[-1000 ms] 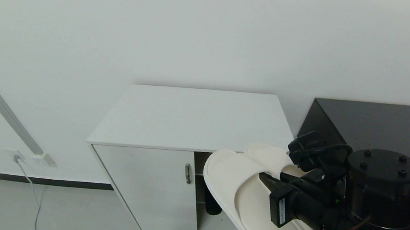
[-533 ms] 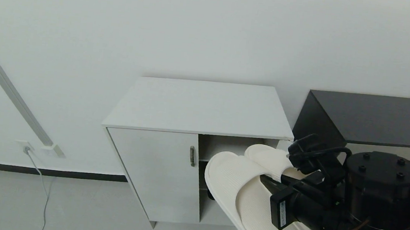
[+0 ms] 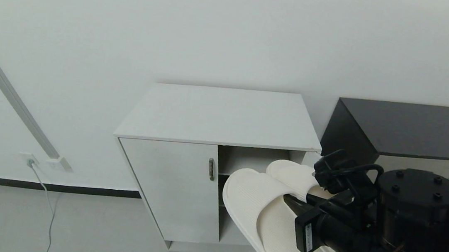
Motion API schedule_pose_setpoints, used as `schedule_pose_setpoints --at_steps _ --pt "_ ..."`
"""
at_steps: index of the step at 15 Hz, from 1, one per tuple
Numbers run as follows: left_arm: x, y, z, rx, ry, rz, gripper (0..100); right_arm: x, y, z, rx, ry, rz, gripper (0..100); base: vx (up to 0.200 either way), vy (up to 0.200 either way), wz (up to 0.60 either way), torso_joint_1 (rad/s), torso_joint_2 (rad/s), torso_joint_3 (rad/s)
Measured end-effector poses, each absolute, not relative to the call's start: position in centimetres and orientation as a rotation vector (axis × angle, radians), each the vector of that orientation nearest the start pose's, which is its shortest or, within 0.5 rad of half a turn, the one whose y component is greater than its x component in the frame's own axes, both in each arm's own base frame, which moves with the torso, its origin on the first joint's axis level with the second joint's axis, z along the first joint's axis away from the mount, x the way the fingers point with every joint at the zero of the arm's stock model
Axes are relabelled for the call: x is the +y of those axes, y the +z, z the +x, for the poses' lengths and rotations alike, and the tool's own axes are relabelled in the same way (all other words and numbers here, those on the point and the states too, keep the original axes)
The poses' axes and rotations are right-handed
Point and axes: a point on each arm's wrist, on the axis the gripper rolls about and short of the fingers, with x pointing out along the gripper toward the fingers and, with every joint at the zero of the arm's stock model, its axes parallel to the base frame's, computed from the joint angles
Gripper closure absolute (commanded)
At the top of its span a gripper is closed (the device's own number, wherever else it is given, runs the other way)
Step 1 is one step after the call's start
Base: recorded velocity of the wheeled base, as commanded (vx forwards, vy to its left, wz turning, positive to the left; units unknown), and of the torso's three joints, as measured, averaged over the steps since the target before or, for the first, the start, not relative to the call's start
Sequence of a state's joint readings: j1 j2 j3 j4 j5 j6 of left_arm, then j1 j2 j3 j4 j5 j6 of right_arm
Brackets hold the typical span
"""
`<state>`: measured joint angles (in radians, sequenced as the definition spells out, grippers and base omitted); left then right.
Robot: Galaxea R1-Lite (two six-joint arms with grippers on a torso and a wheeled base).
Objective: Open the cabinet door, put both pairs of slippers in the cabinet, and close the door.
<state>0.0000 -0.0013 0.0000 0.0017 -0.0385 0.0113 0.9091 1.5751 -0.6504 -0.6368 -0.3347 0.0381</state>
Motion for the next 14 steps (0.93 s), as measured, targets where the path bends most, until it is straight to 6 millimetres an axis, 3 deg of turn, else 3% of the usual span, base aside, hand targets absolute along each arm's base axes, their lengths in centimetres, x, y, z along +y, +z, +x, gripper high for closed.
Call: schedule_pose_setpoints --at_steps 14 --pt "-0.09 7.53 -2.29 0.0 -0.039 0.009 100 20.29 17.35 16.62 0.259 0.569 -0.143 100 0.0 0.0 0.0 0.002 0.0 0.098"
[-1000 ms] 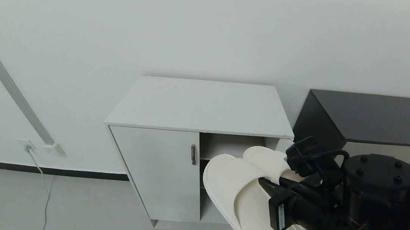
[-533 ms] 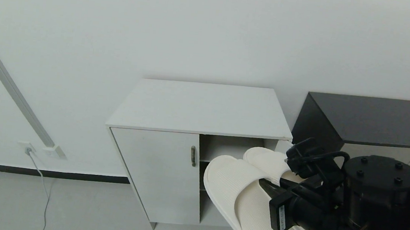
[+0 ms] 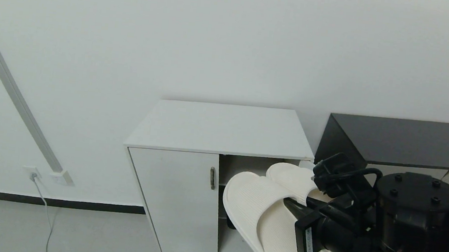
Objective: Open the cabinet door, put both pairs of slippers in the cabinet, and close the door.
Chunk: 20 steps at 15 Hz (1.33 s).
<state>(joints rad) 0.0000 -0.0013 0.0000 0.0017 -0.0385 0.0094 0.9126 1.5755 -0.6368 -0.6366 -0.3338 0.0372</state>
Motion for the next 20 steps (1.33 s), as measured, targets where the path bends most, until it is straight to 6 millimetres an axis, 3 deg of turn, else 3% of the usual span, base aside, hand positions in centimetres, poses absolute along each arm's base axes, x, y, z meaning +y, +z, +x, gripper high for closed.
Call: schedule_pose_setpoints --at_steps 9,20 --pt "-0.1 7.5 -2.3 0.0 -0.039 0.009 100 20.5 16.6 16.7 0.28 0.571 -0.155 100 0.0 0.0 0.0 -0.141 0.33 0.186" --pt "-0.1 7.5 -2.3 0.0 -0.038 0.009 100 20.7 16.0 16.9 0.286 0.573 -0.159 100 0.0 0.0 0.0 -0.217 0.53 0.316"
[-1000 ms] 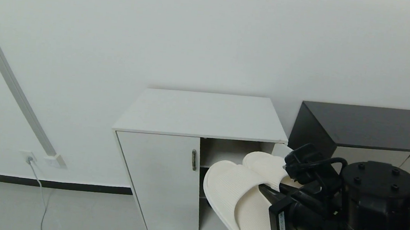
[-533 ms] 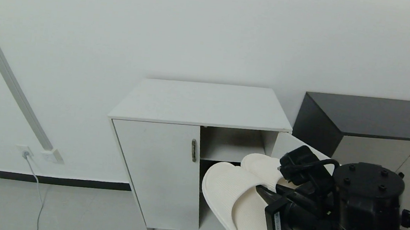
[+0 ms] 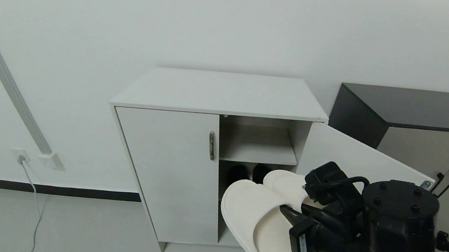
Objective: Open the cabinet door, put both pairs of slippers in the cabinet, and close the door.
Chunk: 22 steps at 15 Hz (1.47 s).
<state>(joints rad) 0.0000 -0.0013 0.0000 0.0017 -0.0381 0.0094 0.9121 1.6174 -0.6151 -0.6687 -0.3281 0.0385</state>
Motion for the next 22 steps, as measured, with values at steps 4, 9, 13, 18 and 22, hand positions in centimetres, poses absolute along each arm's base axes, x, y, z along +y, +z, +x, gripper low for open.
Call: schedule_pose_setpoints --at_steps 4,9,13,18,22 --pt "-0.09 7.53 -2.29 0.0 -0.038 0.009 100 20.71 16.01 16.9 0.285 0.574 -0.161 100 0.0 0.0 0.0 -0.177 0.5 0.322" --pt "-0.08 7.53 -2.29 0.0 -0.038 0.009 100 20.47 16.07 16.71 0.283 0.573 -0.16 100 0.0 0.0 0.0 -0.15 0.47 0.332" --pt "-0.09 7.53 -2.29 0.0 -0.038 0.009 100 20.46 16.02 16.71 0.285 0.573 -0.161 100 0.0 0.0 0.0 -0.111 0.46 0.349" --pt "-0.09 7.53 -2.29 0.0 -0.039 0.009 100 20.64 15.71 16.85 0.294 0.573 -0.166 100 0.0 0.0 0.0 -0.048 0.44 0.39" --pt "-0.09 7.53 -2.29 0.0 -0.038 0.009 100 21.45 15.41 17.54 0.248 0.567 -0.135 100 0.0 0.0 0.0 0.001 0.22 0.21"
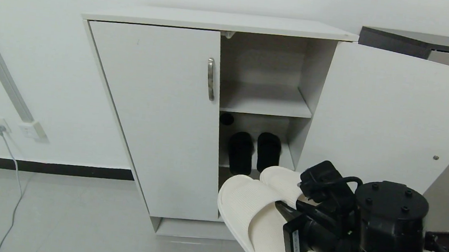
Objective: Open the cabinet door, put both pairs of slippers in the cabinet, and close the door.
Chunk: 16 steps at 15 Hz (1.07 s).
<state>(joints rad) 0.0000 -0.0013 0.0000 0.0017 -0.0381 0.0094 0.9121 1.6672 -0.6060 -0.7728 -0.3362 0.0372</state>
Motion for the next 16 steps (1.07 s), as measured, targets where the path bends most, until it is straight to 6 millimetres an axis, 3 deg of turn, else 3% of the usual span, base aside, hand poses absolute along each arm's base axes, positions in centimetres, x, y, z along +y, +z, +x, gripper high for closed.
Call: schedule_pose_setpoints --at_steps 6,12,16 --pt "-0.1 7.5 -2.3 -0.001 -0.041 0.025 100 22.0 14.3 18.0 0.255 0.531 -0.162 100 0.0 0.0 0.0 0.0 0.01 0.006" --pt "-0.1 7.5 -2.3 0.0 -0.04 0.022 100 27.8 16.4 22.5 0.145 0.208 -0.045 100 0.0 0.0 0.0 0.0 0.0 0.0" --pt "-0.1 7.5 -2.3 0.0 -0.04 0.021 100 29.6 18.9 24.7 0.199 0.081 -0.028 100 0.0 0.0 0.0 0.0 0.0 0.0"
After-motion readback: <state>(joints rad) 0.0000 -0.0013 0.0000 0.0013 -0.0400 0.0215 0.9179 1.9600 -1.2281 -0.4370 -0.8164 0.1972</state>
